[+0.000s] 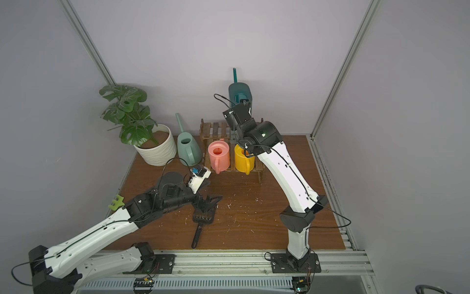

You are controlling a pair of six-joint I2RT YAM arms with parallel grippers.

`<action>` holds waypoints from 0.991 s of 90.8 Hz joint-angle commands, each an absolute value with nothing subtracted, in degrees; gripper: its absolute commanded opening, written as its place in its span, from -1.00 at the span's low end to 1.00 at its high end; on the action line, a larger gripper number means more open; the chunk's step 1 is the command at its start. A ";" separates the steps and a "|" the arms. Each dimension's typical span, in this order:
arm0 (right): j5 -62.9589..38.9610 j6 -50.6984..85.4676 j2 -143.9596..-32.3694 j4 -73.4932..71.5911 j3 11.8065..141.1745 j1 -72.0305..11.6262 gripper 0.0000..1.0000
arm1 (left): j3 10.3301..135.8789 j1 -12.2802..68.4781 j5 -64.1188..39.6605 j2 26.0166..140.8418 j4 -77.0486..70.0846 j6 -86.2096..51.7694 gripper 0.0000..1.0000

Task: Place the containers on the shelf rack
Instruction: 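Place the container on the shelf.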

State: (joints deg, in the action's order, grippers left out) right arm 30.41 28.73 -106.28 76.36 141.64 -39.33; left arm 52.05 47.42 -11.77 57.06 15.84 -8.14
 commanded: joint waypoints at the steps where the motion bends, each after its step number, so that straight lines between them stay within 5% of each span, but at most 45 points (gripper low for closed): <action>1: 32.63 28.82 -106.09 72.99 143.41 -38.02 -0.80 | 51.60 47.22 -11.02 56.03 15.64 -8.58 0.93; 62: 26.92 26.46 -109.38 65.90 138.44 -32.89 -0.67 | 51.02 47.28 -10.19 55.53 15.60 -8.78 0.93; 90: 26.98 26.81 -108.47 65.41 136.54 -32.78 -0.40 | 51.11 47.24 -10.24 56.16 15.62 -8.61 0.93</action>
State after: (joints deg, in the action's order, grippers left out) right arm 26.35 26.76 -109.93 68.51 137.14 -32.97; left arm 51.51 47.42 -10.72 55.99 15.84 -8.58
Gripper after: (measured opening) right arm 0.279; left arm 0.965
